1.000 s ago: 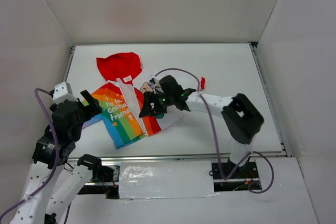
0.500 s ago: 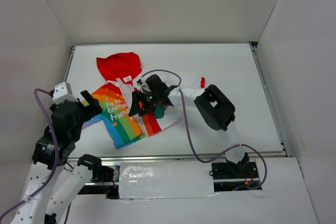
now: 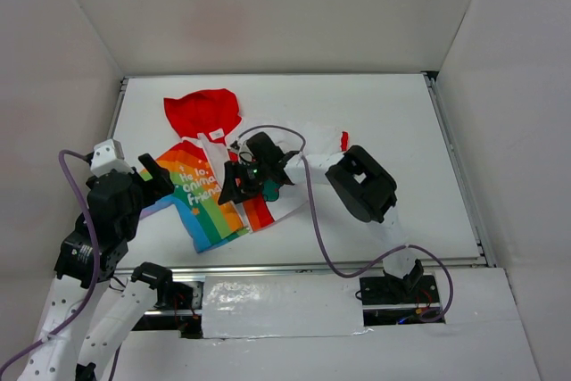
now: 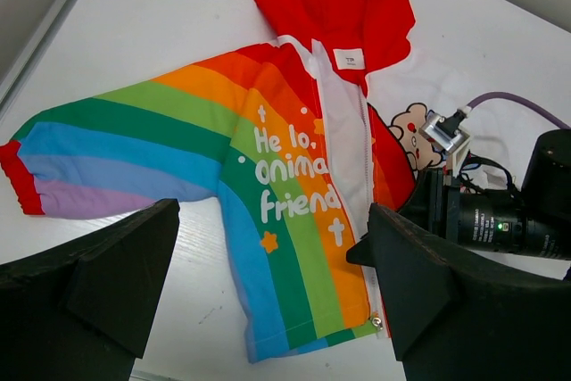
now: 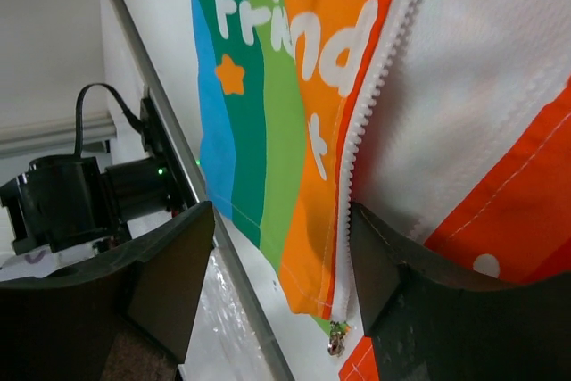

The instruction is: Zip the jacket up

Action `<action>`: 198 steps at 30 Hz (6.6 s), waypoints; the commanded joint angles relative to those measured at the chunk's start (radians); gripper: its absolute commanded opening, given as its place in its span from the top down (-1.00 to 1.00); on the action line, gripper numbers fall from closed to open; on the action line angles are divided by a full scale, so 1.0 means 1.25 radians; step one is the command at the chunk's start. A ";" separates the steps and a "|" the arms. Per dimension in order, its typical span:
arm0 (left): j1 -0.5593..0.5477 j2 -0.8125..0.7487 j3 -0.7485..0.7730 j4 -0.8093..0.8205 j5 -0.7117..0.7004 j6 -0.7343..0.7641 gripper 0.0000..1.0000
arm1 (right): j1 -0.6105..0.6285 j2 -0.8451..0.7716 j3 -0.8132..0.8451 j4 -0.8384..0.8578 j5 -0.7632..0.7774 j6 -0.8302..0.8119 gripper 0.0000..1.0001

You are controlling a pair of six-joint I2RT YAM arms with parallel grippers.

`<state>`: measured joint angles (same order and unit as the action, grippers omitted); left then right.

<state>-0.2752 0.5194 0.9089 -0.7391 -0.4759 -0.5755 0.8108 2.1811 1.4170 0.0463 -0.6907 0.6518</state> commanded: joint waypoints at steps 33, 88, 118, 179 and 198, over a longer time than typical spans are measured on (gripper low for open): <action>0.004 0.005 0.015 0.001 0.070 -0.022 -0.99 | 0.037 -0.130 -0.146 0.200 -0.073 0.086 1.00; 0.004 -0.157 -0.505 0.351 0.610 -0.303 0.10 | 0.086 -0.228 -0.251 0.403 0.003 0.198 1.00; 0.004 -0.142 -0.510 0.395 0.675 -0.266 1.00 | 0.083 -0.200 -0.236 0.394 -0.037 0.209 0.02; 0.005 -0.224 -0.433 0.127 0.517 -0.366 1.00 | 0.279 -0.217 -0.064 -0.472 0.776 -0.114 -0.06; 0.005 -0.225 -0.440 0.131 0.518 -0.363 1.00 | 0.280 -0.173 -0.051 -0.480 0.764 -0.110 0.21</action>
<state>-0.2718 0.2359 0.3702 -0.6193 0.1608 -1.0466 1.1526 1.9530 1.3243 -0.5396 0.2638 0.5114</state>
